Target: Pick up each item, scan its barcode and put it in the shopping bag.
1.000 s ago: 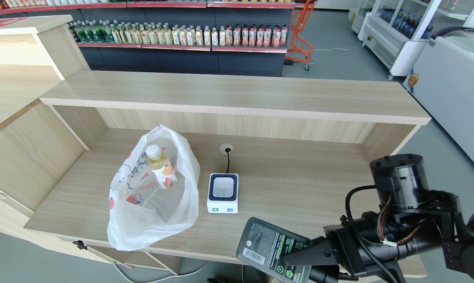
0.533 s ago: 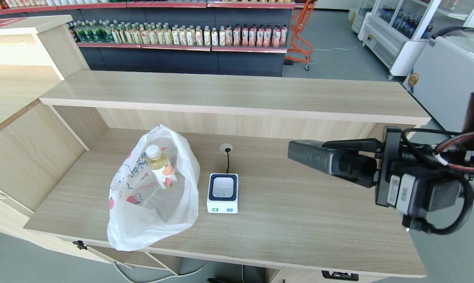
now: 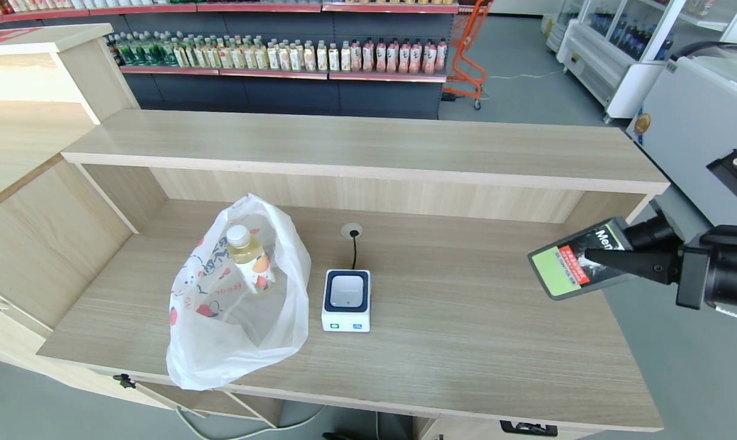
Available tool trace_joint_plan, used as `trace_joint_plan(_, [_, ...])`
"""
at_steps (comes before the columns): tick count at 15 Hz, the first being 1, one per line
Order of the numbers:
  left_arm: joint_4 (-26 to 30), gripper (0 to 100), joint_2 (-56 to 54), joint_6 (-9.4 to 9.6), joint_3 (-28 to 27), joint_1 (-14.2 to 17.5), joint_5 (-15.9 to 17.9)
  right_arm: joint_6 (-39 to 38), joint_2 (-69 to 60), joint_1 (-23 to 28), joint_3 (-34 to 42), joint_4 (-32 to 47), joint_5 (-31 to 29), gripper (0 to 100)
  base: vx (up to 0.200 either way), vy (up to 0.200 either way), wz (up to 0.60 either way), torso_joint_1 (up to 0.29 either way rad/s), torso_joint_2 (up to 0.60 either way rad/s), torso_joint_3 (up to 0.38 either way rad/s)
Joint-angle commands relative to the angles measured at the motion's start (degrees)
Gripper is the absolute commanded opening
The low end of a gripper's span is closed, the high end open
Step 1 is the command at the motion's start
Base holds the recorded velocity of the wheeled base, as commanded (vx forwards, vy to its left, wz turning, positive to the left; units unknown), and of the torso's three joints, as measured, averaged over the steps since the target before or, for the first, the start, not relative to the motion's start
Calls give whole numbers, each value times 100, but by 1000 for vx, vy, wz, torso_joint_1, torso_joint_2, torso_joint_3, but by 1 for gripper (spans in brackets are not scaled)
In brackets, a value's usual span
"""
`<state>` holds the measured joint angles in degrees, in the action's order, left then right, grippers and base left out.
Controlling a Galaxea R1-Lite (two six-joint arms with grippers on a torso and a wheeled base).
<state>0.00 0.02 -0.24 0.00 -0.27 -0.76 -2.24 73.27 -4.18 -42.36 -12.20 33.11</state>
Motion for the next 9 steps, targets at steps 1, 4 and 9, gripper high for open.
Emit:
trace_joint_plan(1, [0, 100, -2, -2, 0, 0, -4, -1472, 171, -162, 35, 157, -6, 0, 0, 0, 0, 0, 0, 0])
trace_joint_plan(4, [0, 100, -2, -2, 0, 0, -4, -2131, 461, -303, 35, 148, -6, 0, 0, 0, 0, 0, 0, 0])
trace_joint_plan(9, [0, 100, -2, 7, 0, 0, -4, -2272, 540, -390, 35, 148, 11, 0, 0, 0, 0, 0, 0, 0])
